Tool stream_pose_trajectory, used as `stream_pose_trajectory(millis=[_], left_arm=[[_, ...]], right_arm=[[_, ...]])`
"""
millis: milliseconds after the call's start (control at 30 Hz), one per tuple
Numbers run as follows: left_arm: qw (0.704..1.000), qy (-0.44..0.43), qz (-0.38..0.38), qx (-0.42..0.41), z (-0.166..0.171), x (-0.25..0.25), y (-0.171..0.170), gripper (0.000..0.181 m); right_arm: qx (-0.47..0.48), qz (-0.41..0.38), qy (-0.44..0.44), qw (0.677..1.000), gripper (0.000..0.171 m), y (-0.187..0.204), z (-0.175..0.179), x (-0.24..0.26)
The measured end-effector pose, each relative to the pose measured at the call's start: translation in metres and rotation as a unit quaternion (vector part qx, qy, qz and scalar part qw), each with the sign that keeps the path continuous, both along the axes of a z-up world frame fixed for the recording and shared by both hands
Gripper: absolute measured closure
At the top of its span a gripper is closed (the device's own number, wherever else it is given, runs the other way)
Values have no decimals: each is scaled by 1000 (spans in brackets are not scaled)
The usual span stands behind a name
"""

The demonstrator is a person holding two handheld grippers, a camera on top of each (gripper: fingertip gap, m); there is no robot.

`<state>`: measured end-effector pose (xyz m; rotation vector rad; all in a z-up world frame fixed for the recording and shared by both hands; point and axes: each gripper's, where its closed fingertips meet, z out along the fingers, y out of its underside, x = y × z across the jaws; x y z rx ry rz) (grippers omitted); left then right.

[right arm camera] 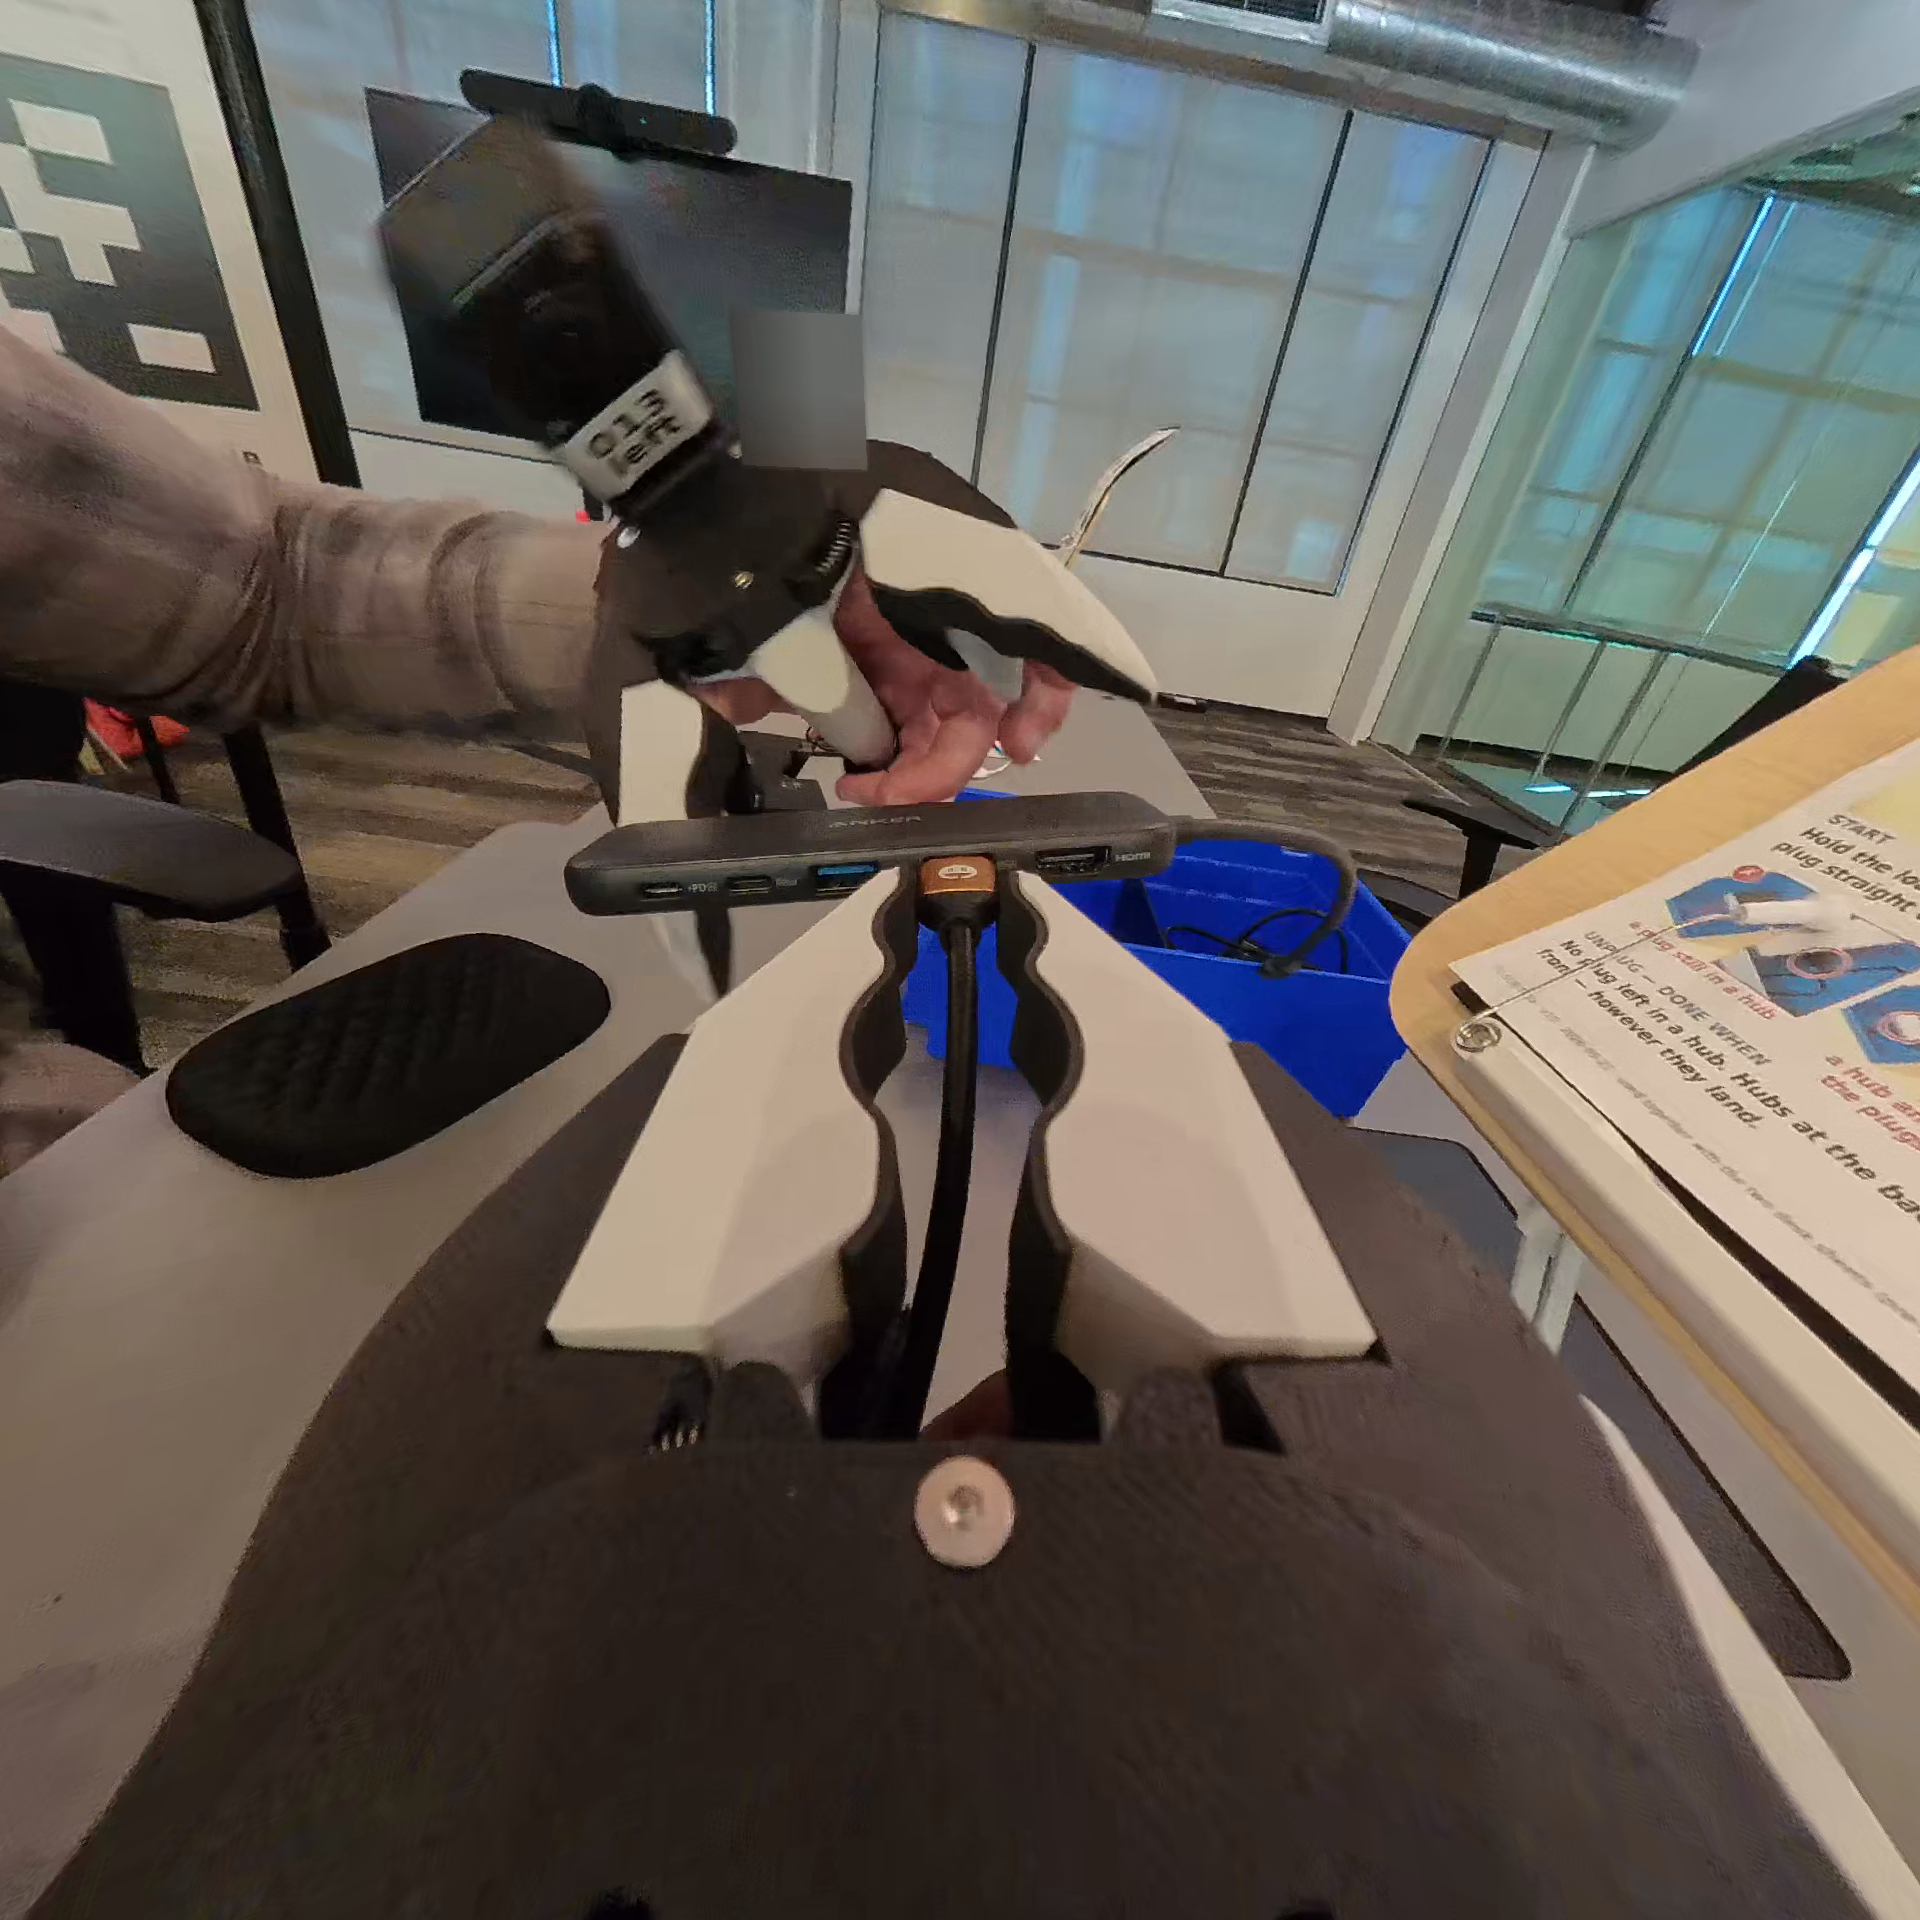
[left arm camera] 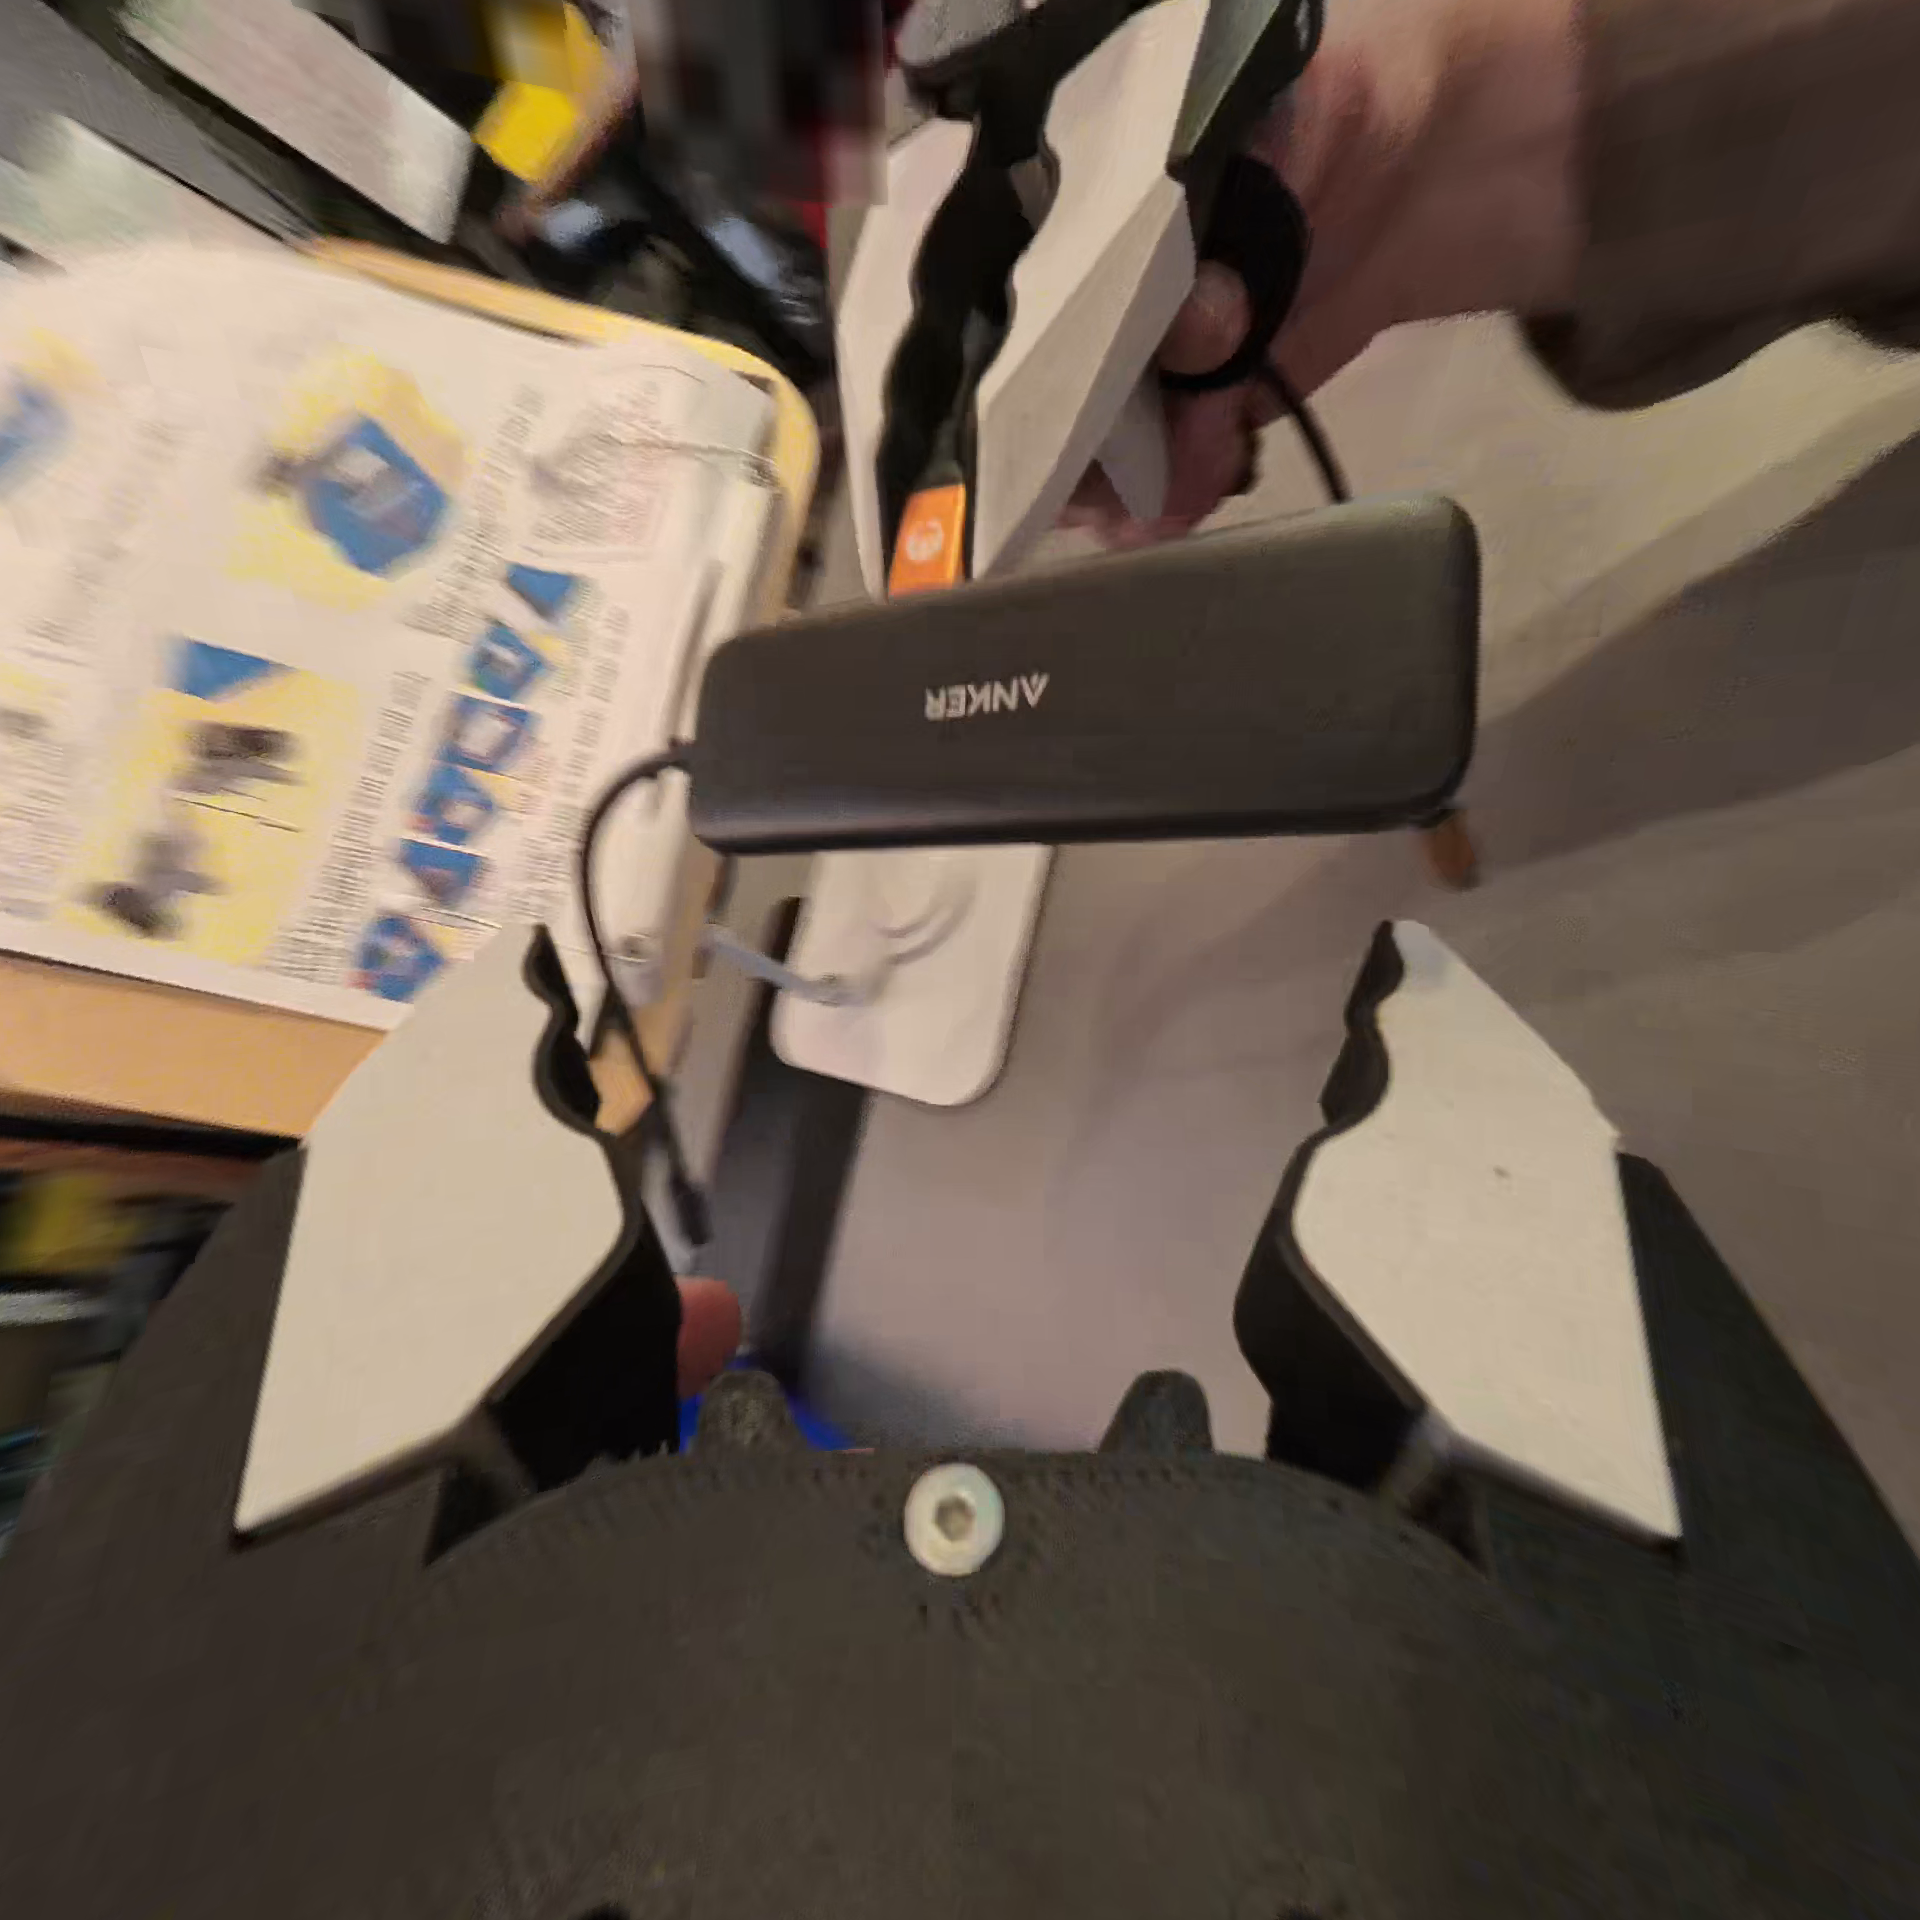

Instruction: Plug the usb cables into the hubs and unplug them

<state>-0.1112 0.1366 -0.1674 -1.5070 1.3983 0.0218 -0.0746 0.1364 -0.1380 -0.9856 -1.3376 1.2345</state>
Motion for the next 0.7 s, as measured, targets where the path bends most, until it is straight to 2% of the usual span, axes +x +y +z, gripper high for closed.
stream_pose_trajectory(millis=[100,167,267,433,500,600,700], left_arm=[[978,120,28,168,5,-3,13,62],[955,134,32,264,18,5,17,83],[920,163,54,352,32,12,23,121],[910,211,90,346,24,9,40,132],[921,211,99,313,16,9,43,112],[927,215,110,287,12,9,42,99],[926,213,121,286,13,12,41,117]], right_arm=[[-22,5,0,1000,158,1,1,-2],[-36,13,-1,999,158,-1,1,-4],[-36,2,-18,999,158,0,-1,-7],[-40,-45,-32,998,158,14,1,-8],[-34,-73,-36,996,158,21,1,-9],[-29,-91,-33,995,158,24,4,-12],[-22,-108,-34,993,158,26,5,-16]])
